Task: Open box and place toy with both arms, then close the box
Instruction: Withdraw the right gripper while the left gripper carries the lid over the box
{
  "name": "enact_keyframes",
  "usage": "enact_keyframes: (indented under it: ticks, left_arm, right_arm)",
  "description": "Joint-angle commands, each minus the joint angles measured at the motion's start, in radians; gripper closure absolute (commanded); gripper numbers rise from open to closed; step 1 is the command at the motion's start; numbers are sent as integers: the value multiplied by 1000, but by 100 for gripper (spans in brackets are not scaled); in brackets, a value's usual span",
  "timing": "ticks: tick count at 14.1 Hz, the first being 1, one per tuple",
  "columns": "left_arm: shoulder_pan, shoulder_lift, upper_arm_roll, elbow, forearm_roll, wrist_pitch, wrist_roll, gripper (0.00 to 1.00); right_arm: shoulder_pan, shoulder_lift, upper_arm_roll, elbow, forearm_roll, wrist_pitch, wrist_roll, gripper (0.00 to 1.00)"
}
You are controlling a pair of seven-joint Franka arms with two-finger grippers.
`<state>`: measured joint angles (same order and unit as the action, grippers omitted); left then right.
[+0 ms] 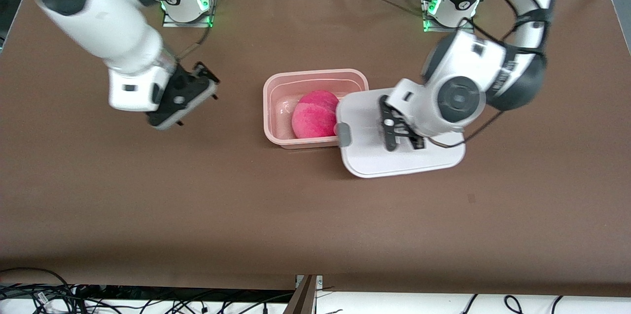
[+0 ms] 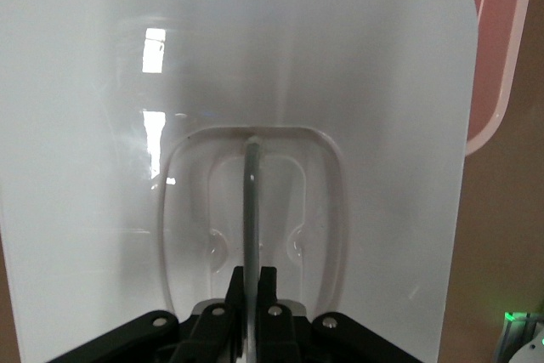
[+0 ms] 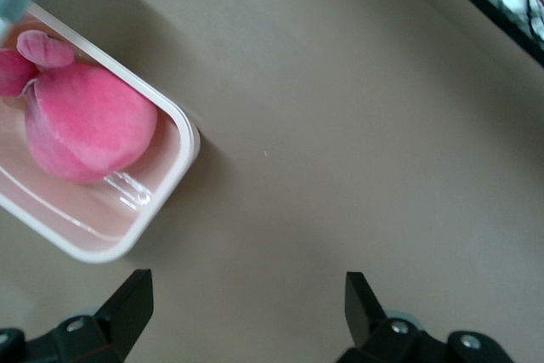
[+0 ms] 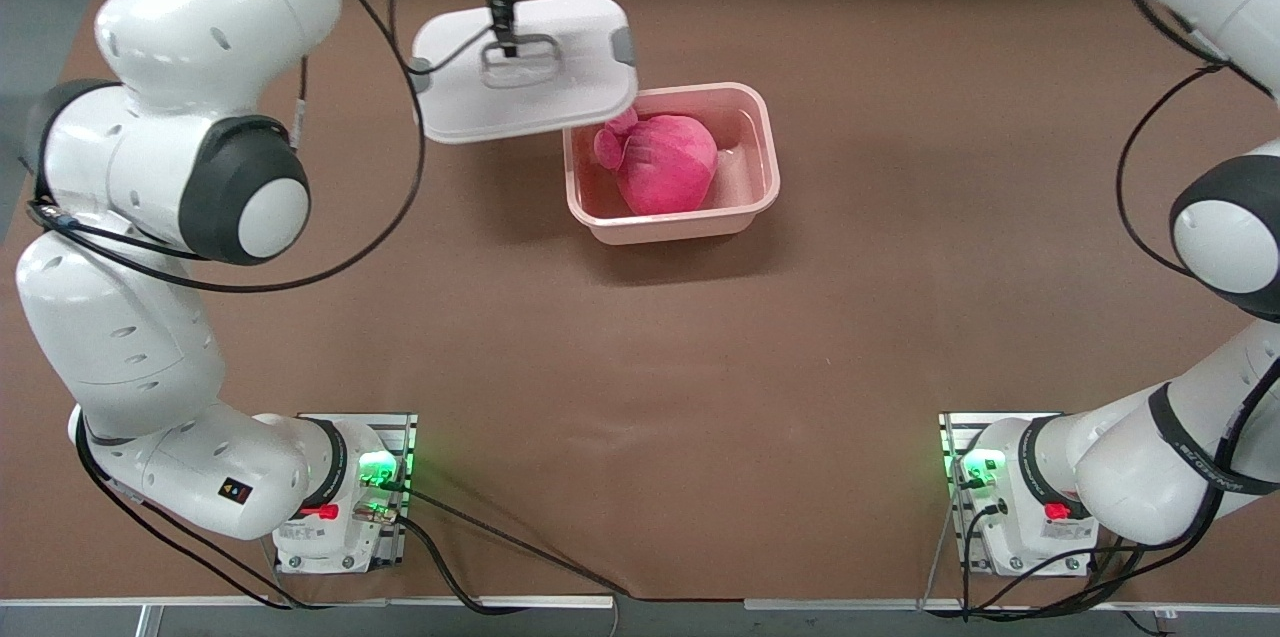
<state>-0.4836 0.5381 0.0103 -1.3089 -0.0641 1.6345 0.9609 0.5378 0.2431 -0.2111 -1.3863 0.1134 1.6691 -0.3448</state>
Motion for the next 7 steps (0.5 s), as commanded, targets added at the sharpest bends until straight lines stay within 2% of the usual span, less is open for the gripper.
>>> enact_keyframes:
  ticks: [1, 4, 7]
  left_arm:
    - [-120, 20, 20, 5, -19, 65, -60, 100]
    - [-214, 49, 22, 5, -14, 113, -128, 100]
    - [-248, 77, 22, 7, -16, 163, -180, 100]
  right_arm:
    - [5, -65, -59, -34, 22, -77, 18, 0]
    - [5, -106, -119, -56, 20, -115, 20, 0]
    - [5, -120, -160, -57, 17, -149, 39, 0]
